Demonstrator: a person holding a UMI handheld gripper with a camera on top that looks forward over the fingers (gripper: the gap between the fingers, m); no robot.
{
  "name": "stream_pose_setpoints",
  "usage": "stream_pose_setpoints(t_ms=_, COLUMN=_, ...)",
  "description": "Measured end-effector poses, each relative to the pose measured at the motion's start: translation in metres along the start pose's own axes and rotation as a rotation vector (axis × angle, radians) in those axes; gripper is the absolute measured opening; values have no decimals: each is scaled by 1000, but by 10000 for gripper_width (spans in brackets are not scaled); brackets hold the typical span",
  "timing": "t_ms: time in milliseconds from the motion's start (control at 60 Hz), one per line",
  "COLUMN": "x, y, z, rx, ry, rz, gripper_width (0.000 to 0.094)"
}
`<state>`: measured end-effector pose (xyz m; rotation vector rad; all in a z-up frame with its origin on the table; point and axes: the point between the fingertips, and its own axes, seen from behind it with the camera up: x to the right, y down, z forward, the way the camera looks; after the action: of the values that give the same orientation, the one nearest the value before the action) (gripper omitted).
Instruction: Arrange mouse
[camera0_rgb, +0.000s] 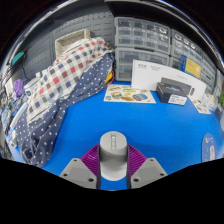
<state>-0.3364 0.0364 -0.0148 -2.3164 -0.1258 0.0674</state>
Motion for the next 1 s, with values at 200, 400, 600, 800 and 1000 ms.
stream_pose_setpoints(t_ms=200, x=12, y=-27, z=-32, rx=26, ry=-131, rz=-18, gripper_width=351)
stream_pose_setpoints(t_ms=400, x=108, y=-128, z=-139, rx=248, ry=-128, rz=-87, gripper_width=354)
stream_pose_setpoints(t_ms=600, x=243, y=-185, z=-221, rx=397, ry=7, rz=-114, gripper_width=353)
stream_pose_setpoints(t_ms=800, x=357, y=-135, z=-204, rx=308, ry=94, rz=-38, gripper_width=351)
stream_pose_setpoints(t_ms=1000, x=397, y=-35, z=-140, rx=101, ry=107, rz=31, gripper_width=349)
